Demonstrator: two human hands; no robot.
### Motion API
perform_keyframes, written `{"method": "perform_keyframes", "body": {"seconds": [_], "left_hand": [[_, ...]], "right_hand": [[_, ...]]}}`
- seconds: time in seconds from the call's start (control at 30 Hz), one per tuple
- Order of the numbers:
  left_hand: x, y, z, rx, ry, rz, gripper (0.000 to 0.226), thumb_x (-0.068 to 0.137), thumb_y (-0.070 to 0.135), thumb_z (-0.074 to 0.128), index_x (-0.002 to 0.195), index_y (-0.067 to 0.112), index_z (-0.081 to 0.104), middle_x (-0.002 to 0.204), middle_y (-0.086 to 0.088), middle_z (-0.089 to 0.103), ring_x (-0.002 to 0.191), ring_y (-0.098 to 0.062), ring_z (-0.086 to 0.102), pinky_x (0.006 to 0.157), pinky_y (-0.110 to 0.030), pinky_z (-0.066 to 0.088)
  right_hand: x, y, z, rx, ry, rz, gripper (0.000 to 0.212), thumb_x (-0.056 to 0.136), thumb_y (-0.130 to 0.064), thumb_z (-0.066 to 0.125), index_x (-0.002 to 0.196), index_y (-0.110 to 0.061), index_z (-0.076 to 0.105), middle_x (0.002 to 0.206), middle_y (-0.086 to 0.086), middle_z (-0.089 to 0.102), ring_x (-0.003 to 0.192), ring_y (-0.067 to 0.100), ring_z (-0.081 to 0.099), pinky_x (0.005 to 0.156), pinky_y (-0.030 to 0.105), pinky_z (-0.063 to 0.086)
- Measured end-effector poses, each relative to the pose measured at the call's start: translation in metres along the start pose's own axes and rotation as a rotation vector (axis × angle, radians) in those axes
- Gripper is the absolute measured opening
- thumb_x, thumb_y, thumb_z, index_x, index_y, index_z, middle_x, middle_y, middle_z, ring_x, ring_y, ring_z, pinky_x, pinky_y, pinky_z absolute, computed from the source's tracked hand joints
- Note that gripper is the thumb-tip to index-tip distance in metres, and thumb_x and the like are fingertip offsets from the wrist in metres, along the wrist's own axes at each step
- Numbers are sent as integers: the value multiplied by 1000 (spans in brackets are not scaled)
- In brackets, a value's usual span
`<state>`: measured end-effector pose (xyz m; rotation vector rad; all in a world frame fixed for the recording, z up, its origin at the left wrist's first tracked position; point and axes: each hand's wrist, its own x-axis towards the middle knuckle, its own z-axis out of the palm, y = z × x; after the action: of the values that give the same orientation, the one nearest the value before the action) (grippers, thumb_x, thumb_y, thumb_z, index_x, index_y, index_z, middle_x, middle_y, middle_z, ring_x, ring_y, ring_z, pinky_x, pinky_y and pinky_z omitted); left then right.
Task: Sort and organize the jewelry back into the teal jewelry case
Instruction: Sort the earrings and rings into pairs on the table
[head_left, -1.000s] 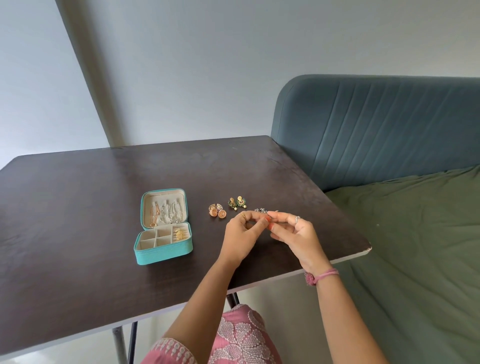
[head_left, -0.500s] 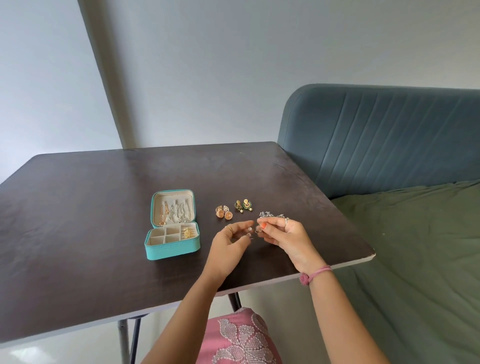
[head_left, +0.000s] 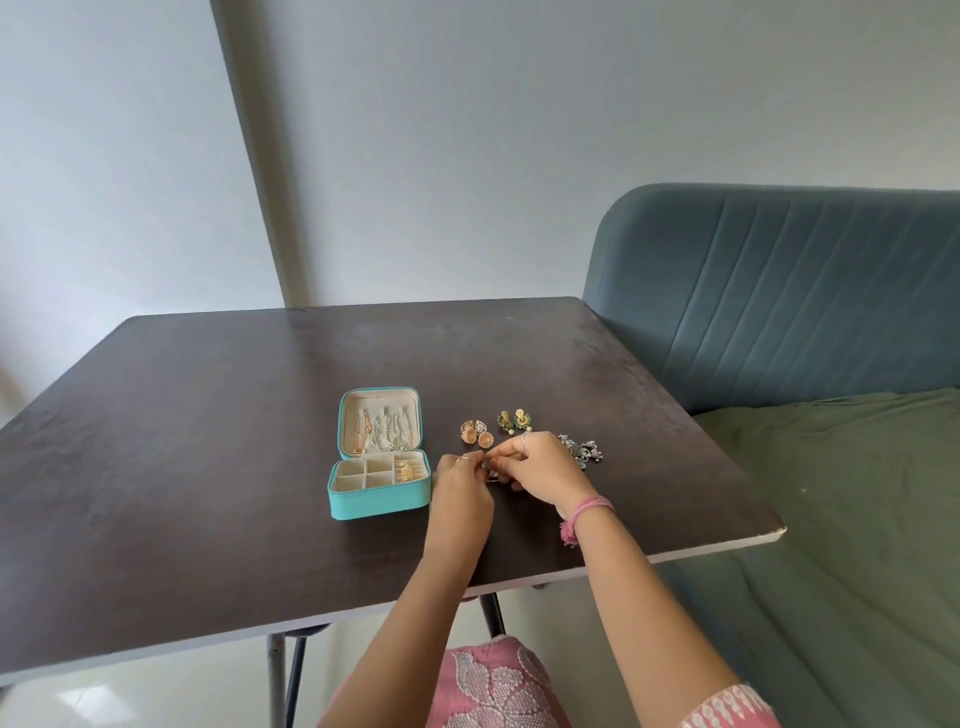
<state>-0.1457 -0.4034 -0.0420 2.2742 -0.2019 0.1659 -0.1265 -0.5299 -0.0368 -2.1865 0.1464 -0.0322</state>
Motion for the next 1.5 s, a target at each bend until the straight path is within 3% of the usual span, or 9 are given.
{"method": "perform_keyframes", "body": {"seconds": [0.13, 0.5, 0.67, 0.8, 1.0, 1.1, 1.3, 1.4, 1.5], "left_hand": [[3, -1, 1, 16, -27, -20, 37, 99, 12, 44, 135, 10, 51, 127, -8, 50, 114, -19, 53, 91, -18, 39], [4, 1, 6, 108, -47, -36, 38, 98, 7, 41, 134, 12, 51, 124, -8, 41, 111, -22, 47, 94, -26, 41], [1, 7, 5, 158, -49, -45, 46, 99, 5, 38, 144, 13, 38, 131, -9, 37, 115, -23, 41, 95, -26, 38], [-5, 8, 9, 138, -5, -15, 50, 96, 1, 40, 145, 14, 35, 133, -11, 32, 117, -25, 37, 98, -27, 37], [-24, 16, 25, 100, 107, 267, 34, 87, 8, 37, 112, 8, 61, 109, -14, 53, 92, -34, 56, 72, -38, 50], [-34, 30, 37, -15, -20, 323, 47, 88, 25, 24, 115, 11, 60, 104, -8, 53, 93, -30, 55, 80, -40, 50], [-41, 52, 56, 63, -207, 300, 45, 92, 27, 24, 124, 16, 54, 110, -6, 50, 102, -30, 51, 86, -40, 44], [-39, 59, 62, 77, -246, 288, 66, 84, 38, 8, 128, 13, 51, 115, -8, 51, 106, -28, 51, 89, -39, 42], [-31, 63, 67, 78, -282, 232, 40, 97, 22, 31, 131, 11, 48, 122, -9, 51, 111, -28, 52, 91, -36, 40]], "right_hand": [[1, -4, 0, -60, 7, 7, 14, 89, -18, 63, 95, -19, 76, 80, 4, 74, 73, 23, 70, 68, 30, 57], [-4, -9, -2, -134, 5, -35, 18, 91, -18, 62, 104, -19, 74, 81, -6, 66, 60, -2, 51, 68, 21, 42], [-4, -8, -4, -115, -1, -19, 22, 92, -16, 60, 111, -15, 72, 93, 2, 70, 77, 14, 62, 79, 31, 54], [-8, -5, -7, 17, 2, 30, 21, 94, -11, 57, 111, -10, 69, 92, 4, 69, 79, 18, 66, 73, 26, 58], [-24, 10, -23, 266, 167, 21, 21, 92, -4, 55, 97, -15, 72, 79, 3, 69, 74, 13, 64, 63, 25, 57], [-29, 25, -37, 282, 287, -11, 20, 90, -7, 59, 95, -21, 73, 82, 1, 72, 73, 13, 67, 62, 23, 54], [-37, 60, -65, 183, 472, 34, 18, 90, -14, 61, 101, -20, 74, 78, -3, 71, 70, 13, 68, 68, 32, 59], [-36, 72, -72, 212, 529, 69, 18, 90, -12, 60, 102, -15, 73, 77, -3, 70, 68, 12, 68, 69, 37, 60], [-33, 76, -73, 213, 534, 86, 16, 90, -13, 62, 101, -14, 73, 77, -1, 70, 66, 10, 68, 69, 35, 61]]}}
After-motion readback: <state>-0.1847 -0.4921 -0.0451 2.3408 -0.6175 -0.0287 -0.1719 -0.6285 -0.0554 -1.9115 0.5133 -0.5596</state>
